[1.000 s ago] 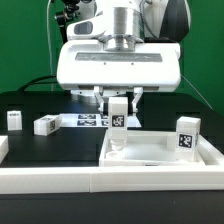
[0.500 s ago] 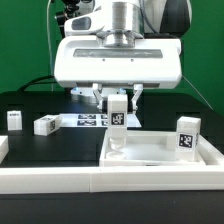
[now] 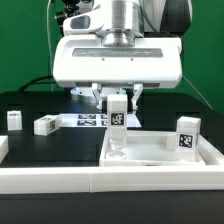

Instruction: Assemble square table

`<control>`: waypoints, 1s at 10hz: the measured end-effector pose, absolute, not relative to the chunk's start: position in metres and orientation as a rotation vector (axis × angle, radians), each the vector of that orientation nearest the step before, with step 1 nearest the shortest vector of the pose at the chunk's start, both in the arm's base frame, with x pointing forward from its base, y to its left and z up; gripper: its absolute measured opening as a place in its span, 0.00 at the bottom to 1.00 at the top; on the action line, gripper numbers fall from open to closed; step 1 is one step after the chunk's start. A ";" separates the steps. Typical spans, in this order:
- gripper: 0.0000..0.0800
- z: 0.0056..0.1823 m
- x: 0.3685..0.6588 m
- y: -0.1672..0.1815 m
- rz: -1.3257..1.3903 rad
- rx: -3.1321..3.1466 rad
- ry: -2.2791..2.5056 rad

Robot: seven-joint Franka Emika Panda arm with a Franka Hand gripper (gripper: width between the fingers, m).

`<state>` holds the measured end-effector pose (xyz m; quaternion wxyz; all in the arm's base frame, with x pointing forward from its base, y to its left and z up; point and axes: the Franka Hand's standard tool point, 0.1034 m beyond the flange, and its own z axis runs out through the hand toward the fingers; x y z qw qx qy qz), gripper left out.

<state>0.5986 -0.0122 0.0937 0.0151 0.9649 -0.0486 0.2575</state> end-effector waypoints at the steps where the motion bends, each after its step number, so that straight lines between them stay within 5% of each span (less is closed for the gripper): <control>1: 0.36 0.093 0.600 -0.014 0.808 2.995 -0.139; 10: 0.36 0.077 0.600 -0.006 0.830 2.977 -0.106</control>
Offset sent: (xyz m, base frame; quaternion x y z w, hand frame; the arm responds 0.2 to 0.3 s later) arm 0.0057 0.0034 -0.0005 0.0019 -0.0025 0.0045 1.0000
